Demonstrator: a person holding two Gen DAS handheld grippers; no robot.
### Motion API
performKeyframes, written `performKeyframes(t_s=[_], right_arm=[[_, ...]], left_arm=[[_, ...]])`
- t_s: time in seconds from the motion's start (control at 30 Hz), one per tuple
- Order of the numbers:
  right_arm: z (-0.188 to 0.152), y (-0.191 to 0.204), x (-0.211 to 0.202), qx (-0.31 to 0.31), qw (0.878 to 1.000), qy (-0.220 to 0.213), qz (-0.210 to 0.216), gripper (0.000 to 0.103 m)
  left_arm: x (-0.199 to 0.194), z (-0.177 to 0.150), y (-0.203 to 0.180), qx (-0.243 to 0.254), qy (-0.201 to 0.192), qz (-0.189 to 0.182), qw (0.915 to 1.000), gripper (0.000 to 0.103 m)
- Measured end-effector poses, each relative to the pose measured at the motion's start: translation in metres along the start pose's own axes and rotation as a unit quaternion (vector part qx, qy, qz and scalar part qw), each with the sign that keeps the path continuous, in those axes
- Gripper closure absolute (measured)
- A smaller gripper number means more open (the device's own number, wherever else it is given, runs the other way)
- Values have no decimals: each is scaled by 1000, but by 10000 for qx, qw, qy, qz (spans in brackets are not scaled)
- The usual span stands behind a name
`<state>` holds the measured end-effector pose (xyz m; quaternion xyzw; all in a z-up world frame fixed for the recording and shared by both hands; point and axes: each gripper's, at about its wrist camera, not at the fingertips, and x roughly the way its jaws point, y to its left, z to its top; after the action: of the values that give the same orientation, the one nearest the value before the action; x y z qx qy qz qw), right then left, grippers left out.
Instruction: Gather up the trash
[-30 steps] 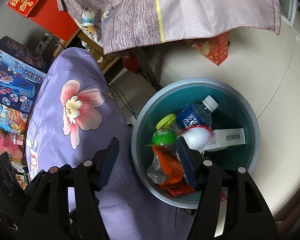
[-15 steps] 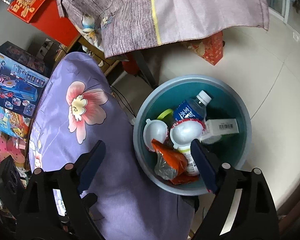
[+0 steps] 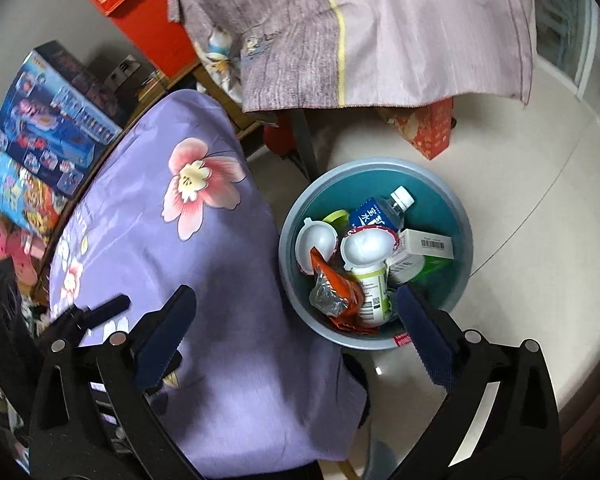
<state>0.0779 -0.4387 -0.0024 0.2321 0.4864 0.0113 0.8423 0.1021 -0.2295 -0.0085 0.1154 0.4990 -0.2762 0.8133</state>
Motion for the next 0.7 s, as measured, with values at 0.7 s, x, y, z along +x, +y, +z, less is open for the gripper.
performKeyframes(t_s=[0.7], right_arm=[[-44,0,-54,-620,9949,-452,-654,7]], left_arm=[[-34,-15,-11,-110,-131,445,9989,4]])
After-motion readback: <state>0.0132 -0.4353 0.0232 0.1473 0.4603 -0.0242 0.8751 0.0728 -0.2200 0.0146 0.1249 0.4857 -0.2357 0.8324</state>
